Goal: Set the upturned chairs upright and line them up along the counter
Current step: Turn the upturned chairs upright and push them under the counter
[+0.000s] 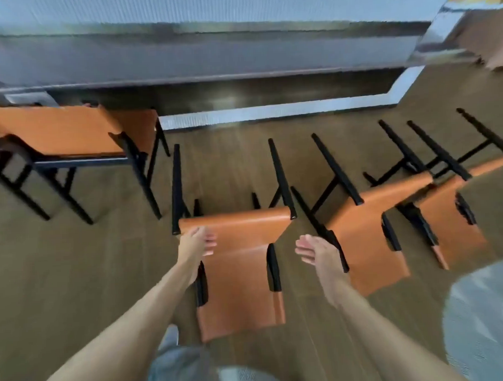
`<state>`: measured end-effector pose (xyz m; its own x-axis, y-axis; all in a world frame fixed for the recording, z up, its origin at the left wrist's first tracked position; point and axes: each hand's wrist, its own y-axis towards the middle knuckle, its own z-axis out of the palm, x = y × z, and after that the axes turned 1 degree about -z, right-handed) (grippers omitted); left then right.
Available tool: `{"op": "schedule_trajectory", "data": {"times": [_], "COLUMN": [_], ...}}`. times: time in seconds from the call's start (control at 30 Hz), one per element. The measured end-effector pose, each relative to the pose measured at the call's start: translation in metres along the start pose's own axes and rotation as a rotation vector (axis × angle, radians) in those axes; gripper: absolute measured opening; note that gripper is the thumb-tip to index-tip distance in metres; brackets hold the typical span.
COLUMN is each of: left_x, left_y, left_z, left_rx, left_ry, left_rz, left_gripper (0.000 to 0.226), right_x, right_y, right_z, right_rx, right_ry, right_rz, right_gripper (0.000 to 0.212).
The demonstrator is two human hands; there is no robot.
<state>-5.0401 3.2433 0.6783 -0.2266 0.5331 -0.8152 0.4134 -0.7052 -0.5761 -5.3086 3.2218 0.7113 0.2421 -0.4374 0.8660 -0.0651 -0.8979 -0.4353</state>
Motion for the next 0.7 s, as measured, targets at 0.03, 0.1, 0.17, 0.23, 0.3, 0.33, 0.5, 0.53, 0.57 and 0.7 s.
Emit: {"op": "schedule_trajectory", "data": {"times": [0.03, 0.1, 0.17, 0.23, 0.3, 0.33, 0.5, 0.53, 0.57, 0.7], "left_x": [0.009, 0.033, 0.048, 0.067, 0.092, 0.104, 0.193, 0.216, 0.238, 0.32], "left_y": [-0.011, -0.036, -0.049, -0.056, -0.06, -0.058, -0.032, -0.022, -0.01, 0.046], "left_z": [0.001, 0.01, 0.016, 0.023, 0.027, 0.028, 0.033, 0.033, 0.034, 0.041], "left_rx": [-0.013, -0.042, -0.061, -0.087, -0.106, -0.121, -0.199, -0.2, -0.202, -0.224], "left_ry": [0.015, -0.002, -0.036, -0.078, -0.122, -0.153, -0.281, -0.295, -0.303, -0.294], "left_rz": [-0.013, -0.042, -0.073, -0.122, -0.19, -0.224, -0.432, -0.47, -0.497, -0.554], "left_gripper": [0.02, 0.019, 0.018, 0.016, 0.016, 0.017, 0.02, 0.022, 0.024, 0.028], "right_x": [-0.005, -0.014, -0.024, -0.044, -0.073, -0.087, -0.183, -0.206, -0.23, -0.318], "right_y": [-0.003, -0.007, -0.003, 0.005, 0.011, 0.015, 0.04, 0.049, 0.059, 0.099], "right_z": [-0.002, -0.01, -0.014, -0.016, -0.015, -0.011, 0.007, 0.012, 0.018, 0.049], "right_rx": [0.036, 0.12, 0.142, 0.158, 0.142, 0.15, 0.162, 0.147, 0.124, 0.126], "right_ry": [-0.014, -0.051, -0.066, -0.073, -0.041, -0.03, -0.037, -0.022, -0.007, -0.003], "right_rz": [0.011, 0.04, 0.074, 0.127, 0.203, 0.228, 0.371, 0.397, 0.415, 0.478], "right_gripper": [0.027, 0.027, 0.026, 0.029, 0.031, 0.032, 0.033, 0.032, 0.032, 0.034]}}
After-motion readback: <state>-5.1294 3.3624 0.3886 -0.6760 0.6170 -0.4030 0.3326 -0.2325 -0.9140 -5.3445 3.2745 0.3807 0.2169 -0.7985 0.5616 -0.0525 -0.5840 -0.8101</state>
